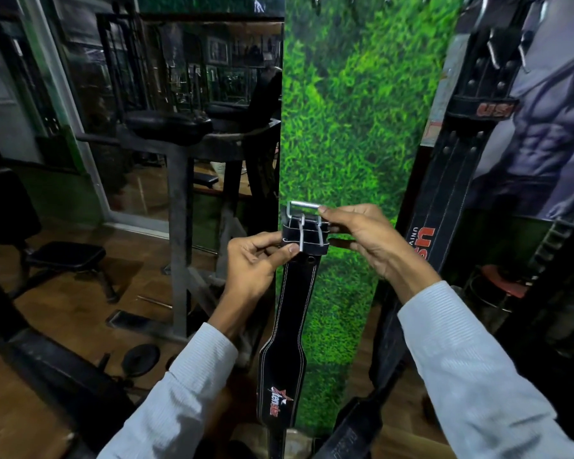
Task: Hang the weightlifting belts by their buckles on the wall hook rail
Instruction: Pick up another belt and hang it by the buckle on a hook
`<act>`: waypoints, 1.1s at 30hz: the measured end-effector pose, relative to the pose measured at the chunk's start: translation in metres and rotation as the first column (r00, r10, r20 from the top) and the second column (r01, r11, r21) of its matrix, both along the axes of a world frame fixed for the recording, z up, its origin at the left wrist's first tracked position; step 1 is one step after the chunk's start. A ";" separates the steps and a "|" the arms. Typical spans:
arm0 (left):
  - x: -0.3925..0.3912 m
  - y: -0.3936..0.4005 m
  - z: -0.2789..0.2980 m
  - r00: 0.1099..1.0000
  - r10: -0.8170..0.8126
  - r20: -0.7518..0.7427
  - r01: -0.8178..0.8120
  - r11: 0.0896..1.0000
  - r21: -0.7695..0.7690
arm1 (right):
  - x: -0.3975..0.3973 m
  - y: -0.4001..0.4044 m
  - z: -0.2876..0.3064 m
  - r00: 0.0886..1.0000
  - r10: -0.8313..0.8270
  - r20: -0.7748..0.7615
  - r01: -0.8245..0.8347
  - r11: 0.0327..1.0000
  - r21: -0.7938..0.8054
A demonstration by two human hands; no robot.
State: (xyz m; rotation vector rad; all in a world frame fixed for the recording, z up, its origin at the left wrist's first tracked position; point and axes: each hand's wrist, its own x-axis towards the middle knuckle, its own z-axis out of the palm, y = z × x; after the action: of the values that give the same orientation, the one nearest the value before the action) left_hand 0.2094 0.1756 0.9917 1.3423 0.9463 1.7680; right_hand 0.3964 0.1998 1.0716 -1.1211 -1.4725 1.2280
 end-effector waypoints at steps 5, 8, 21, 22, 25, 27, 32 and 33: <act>0.002 0.006 0.003 0.999 -0.026 -0.030 0.025 0.998 -0.049 | 0.005 0.003 0.010 0.992 -0.123 0.038 0.100 0.923 0.371; 0.003 0.001 0.017 1.000 0.004 0.017 -0.003 0.998 -0.061 | 0.001 0.002 0.015 0.977 -0.201 -0.065 0.211 0.892 0.400; 0.060 0.072 0.161 0.959 0.219 -0.181 -0.125 0.899 0.420 | 0.039 0.010 0.087 0.959 -0.139 -0.245 0.222 0.908 0.355; 0.066 0.077 0.170 0.961 0.219 -0.171 -0.128 0.894 0.429 | 0.043 0.010 0.090 0.963 -0.113 -0.245 0.197 0.916 0.350; 0.090 0.094 0.205 0.964 0.241 -0.111 -0.164 0.872 0.462 | 0.059 0.013 0.092 0.969 -0.045 -0.244 0.119 0.947 0.298; 0.103 0.106 0.231 0.962 0.261 -0.084 -0.191 0.857 0.479 | 0.066 0.014 0.088 0.974 -0.011 -0.225 0.061 0.974 0.217; 0.128 0.136 0.289 0.932 0.346 -0.109 -0.255 0.838 0.483 | 0.077 0.038 0.091 0.926 -0.079 -0.368 0.163 0.966 0.201; 0.134 0.138 0.298 0.922 0.366 -0.126 -0.263 0.832 0.488 | 0.081 0.044 0.094 0.920 -0.085 -0.384 0.181 0.958 0.221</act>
State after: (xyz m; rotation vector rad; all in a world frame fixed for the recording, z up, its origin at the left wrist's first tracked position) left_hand 0.3435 0.3135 1.2900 1.7895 0.9364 2.2403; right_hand 0.4771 0.2434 1.1653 -0.7547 -1.2003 1.0523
